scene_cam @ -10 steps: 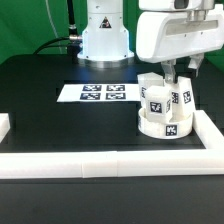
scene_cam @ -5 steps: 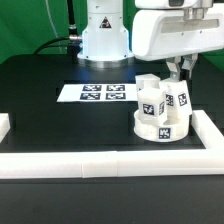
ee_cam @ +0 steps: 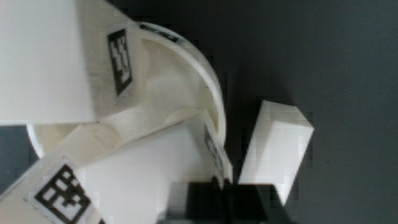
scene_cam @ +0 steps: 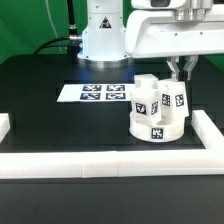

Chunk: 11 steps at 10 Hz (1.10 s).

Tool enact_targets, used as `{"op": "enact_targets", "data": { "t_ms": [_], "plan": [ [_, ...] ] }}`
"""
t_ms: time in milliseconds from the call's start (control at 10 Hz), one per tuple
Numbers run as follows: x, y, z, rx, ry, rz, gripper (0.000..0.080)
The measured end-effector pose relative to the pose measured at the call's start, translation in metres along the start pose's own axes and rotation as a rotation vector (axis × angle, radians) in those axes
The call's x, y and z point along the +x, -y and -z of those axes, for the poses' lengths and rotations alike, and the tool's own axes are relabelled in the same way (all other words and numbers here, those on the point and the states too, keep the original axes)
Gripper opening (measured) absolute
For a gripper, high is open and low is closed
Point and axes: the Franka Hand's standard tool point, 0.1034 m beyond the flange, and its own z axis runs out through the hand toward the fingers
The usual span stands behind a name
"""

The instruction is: Assemble stool

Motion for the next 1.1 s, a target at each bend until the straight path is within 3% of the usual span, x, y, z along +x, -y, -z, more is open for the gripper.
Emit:
{"op": "enact_targets", "data": {
  "t_ms": [300, 400, 500, 600, 700, 800, 1100],
  "plan": [
    [0.002, -0.001, 0.001, -0.003, -0.004, 0.025, 0.0014],
    [0.006, -0.005, 0.002, -0.005, -0.007, 0.076, 0.0137],
    [0.015, -0.010, 0.003, -0.008, -0.012, 0.122, 0.0337],
    [0.017, -0.008, 0.004, -0.006, -0.011, 0.125, 0.0473],
    [0.017, -0.008, 0.004, -0.006, -0.010, 0.123, 0.0473],
    [0.016, -0.009, 0.004, -0.006, -0.009, 0.122, 0.0615],
    [0.014, -0.014, -0.001, -0.009, -0.002, 0.159, 0.0648]
  ]
}}
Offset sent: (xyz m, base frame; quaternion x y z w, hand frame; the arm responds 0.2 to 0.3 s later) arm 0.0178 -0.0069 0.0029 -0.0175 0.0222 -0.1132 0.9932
